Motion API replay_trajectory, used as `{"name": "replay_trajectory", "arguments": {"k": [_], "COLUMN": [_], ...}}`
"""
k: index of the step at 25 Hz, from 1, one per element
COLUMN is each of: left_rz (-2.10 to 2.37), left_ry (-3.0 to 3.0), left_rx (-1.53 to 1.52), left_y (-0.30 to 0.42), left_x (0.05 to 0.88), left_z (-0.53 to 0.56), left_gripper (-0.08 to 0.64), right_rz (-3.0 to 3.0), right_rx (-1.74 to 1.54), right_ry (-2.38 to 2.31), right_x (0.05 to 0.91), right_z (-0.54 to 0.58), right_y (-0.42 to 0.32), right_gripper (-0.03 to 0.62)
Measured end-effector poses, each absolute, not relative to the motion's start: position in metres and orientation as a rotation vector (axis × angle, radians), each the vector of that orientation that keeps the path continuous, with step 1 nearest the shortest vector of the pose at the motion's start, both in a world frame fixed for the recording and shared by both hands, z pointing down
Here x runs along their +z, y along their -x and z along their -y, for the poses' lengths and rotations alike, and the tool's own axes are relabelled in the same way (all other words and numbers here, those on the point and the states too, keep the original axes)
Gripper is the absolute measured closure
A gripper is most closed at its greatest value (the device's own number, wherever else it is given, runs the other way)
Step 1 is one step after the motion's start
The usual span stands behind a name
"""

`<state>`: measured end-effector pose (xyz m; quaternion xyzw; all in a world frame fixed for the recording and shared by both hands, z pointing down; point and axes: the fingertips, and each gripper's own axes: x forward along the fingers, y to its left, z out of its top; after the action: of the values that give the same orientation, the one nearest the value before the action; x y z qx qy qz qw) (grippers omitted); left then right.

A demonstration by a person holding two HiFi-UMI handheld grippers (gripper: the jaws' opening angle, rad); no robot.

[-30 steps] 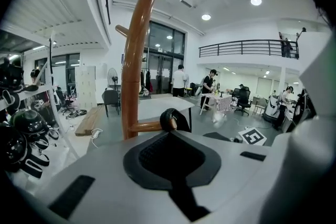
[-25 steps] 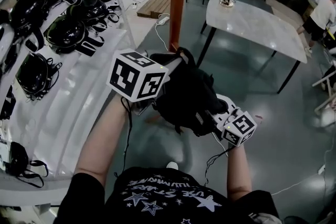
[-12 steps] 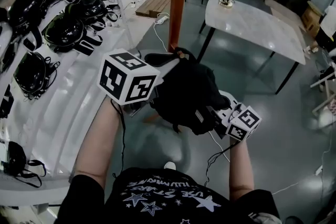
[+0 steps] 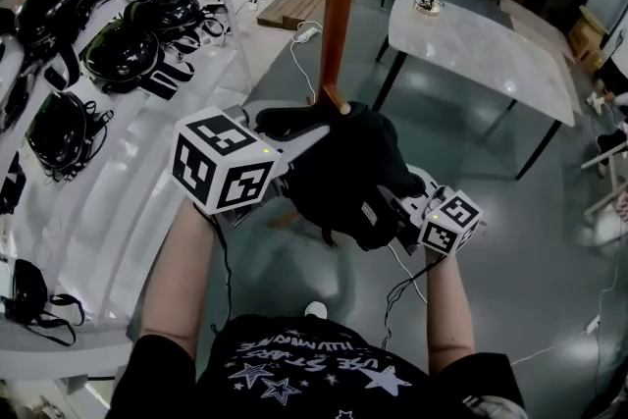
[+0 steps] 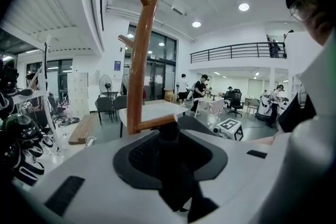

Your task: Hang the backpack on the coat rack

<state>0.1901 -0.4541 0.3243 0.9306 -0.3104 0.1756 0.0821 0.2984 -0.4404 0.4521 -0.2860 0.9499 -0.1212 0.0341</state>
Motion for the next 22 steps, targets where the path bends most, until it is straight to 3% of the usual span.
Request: {"name": "replay_trajectory", "arguments": {"k": [9, 18, 22], "left_rz": [0.953, 0.998, 1.072], "left_ry": [-2.912, -3.144, -3.185], "left_rx": [0.496, 0.674, 0.758], "left_y": [-0.188, -0.22, -0.224], "left_x": [0.316, 0.299, 0.296], "left_z": [0.441, 0.442, 0.447], "left_gripper": [0.405, 0.396, 0.475], "right_rz": [-2.928, -2.914, -2.914], "right_rx": [-0.311, -0.315, -0.305], "right_ry": [0.863, 0.87, 0.873], "right_x": [0.438, 0.432, 0.431], "right_z": [0.423, 0.416, 0.413], "right_y": [-0.297, -0.301, -0.3], "right_gripper": [0.538, 0.539, 0.538]}}
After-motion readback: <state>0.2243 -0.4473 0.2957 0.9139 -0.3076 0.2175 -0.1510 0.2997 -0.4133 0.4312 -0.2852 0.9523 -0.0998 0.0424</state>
